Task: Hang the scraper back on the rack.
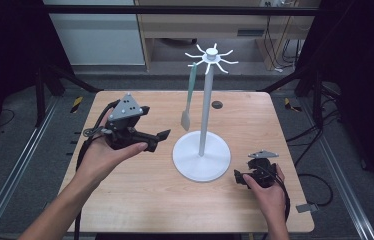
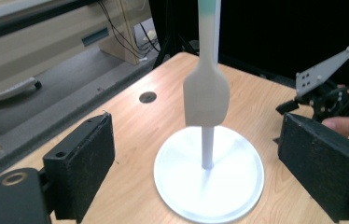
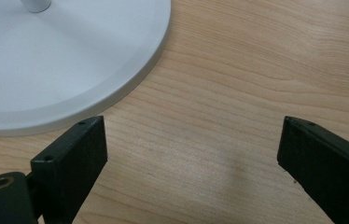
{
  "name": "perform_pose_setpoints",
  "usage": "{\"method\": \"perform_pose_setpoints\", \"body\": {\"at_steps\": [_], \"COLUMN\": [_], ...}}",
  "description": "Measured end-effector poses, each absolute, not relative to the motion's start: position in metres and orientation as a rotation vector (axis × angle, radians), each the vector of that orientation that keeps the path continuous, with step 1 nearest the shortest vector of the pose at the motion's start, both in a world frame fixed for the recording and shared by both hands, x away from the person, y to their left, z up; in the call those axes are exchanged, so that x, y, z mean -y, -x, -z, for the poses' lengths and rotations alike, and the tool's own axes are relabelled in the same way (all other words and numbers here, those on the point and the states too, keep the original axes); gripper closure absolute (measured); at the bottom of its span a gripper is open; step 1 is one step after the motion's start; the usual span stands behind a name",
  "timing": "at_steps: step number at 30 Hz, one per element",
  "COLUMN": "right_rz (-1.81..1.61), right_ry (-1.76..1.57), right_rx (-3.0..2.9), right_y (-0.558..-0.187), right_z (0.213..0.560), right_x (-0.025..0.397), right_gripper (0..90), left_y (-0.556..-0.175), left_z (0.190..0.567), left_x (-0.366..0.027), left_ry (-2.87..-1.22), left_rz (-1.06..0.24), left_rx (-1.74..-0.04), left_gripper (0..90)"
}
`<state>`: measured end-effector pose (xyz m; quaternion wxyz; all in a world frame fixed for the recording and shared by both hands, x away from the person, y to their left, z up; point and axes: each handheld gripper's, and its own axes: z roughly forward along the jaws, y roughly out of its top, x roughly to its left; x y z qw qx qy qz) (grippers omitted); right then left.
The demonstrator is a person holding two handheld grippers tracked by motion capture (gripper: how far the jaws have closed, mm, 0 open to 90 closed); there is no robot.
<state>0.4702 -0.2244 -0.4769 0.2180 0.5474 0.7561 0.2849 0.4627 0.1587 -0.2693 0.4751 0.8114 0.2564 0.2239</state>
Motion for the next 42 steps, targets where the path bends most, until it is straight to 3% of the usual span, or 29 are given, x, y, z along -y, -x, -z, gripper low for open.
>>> {"method": "perform_pose_setpoints", "body": {"at_steps": [25,42], "right_rz": [-0.783,-0.776], "right_ry": [-1.521,-1.51], "right_rx": [-2.098,-2.104], "right_y": [-0.47,-0.47], "right_z": [0.478,0.478], "right_x": [0.224,0.223], "right_gripper": [8.4,8.4], "left_y": [-0.459,-0.463], "left_z": [0.378,0.432], "left_x": [-0.204,-0.256], "left_ry": [-2.035,-2.04], "left_rz": [-0.518,-0.592], "left_rx": [-0.728,-0.893], "left_gripper": [7.7,7.2]}}
